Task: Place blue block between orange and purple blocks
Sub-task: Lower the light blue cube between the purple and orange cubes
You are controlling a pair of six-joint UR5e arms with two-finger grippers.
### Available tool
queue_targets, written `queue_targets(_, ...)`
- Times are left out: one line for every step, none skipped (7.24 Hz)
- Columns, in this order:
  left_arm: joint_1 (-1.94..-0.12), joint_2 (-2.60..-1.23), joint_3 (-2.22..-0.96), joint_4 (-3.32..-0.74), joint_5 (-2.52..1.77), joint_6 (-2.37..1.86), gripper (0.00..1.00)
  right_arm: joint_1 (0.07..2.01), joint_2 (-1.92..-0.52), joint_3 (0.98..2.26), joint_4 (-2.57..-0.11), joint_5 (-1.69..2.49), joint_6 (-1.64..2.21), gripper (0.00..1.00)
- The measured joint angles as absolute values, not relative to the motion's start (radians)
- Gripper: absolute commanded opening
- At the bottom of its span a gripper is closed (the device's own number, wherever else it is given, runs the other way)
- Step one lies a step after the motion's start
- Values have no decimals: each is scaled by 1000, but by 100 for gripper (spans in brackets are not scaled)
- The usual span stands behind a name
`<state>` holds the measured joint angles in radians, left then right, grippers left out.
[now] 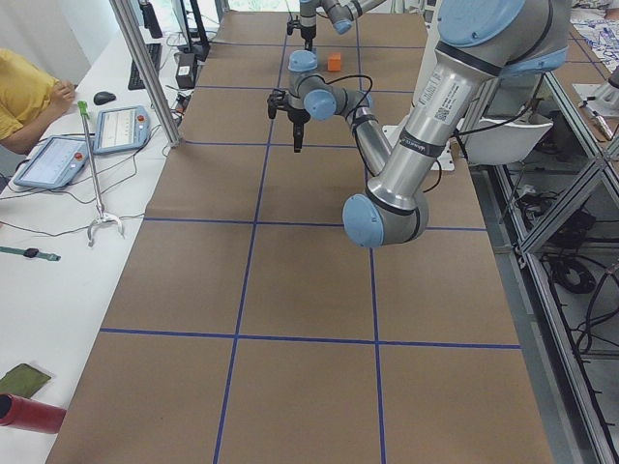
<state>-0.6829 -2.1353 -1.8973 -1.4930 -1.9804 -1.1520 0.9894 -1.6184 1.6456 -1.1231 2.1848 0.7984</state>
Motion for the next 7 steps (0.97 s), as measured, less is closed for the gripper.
queue_targets(-683, -2135, -1897, -1493, -1980, -1152, 100, 976, -1618, 1645, -1116, 2183, 799, 0)
queue_targets(-683, -2135, -1897, -1493, -1980, -1152, 100, 965, -1618, 1645, -1110, 2181, 799, 0)
queue_targets(-683, -2135, -1896, -1493, -1980, -1152, 100, 958, -1618, 1644, -1107, 2179, 799, 36)
queue_targets(-683, -2135, -1897, -1493, -1980, -1152, 100, 956, -1618, 1643, -1106, 2177, 798, 99)
queue_targets(-683, -2134, -1896, -1493, -1980, -1152, 100, 955, -1618, 1641, -1105, 2176, 798, 100)
queue_targets(-683, -2135, -1896, -1493, -1980, -1152, 100, 954, -1619, 1640, -1105, 2175, 799, 100)
queue_targets(-683, -2135, -1897, -1493, -1980, -1152, 100, 954, -1619, 1641, -1104, 2174, 799, 100)
